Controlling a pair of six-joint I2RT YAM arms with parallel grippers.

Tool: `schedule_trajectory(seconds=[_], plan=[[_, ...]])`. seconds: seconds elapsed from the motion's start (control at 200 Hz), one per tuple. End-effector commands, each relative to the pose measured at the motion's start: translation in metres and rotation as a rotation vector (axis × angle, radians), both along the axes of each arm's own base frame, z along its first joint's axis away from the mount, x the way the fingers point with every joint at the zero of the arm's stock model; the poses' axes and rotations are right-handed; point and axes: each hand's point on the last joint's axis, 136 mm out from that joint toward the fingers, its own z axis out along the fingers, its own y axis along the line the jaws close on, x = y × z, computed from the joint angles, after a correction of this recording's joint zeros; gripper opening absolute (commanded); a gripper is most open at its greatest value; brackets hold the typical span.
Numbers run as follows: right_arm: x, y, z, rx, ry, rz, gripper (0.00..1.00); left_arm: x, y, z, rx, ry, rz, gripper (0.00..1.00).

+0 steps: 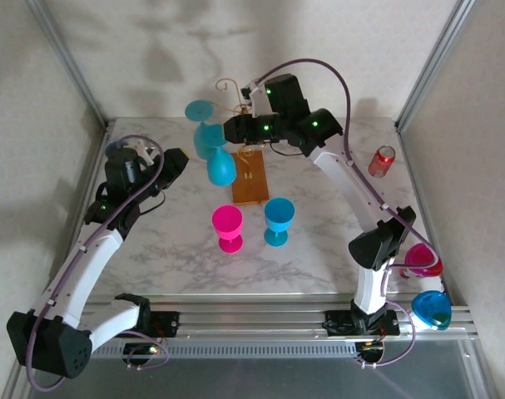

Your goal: Take the wine glass off the wine glass rack

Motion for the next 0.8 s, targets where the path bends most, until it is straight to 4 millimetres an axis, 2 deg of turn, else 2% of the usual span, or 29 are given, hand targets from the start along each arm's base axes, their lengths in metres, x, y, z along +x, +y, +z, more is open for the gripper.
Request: schedule_trajectory(seconds=[0.0,0.531,0.796], plan=[[0.007,-0.002,0.007,-0.006,-0.037,-0.005,0.43,0.001,0.001,0.021,0.000,-0.060,-0.011,0.39],[0.021,0.009,0.000,0.004,-0.019,0.022,0.49,0.002,0.001,0.016,0.000,-0.049,-0.008,0.39],[0.018,0.013,0.006,0.033,-0.015,0.039,0.49,0.001,0.002,0.014,0.002,-0.044,-0.003,0.39]])
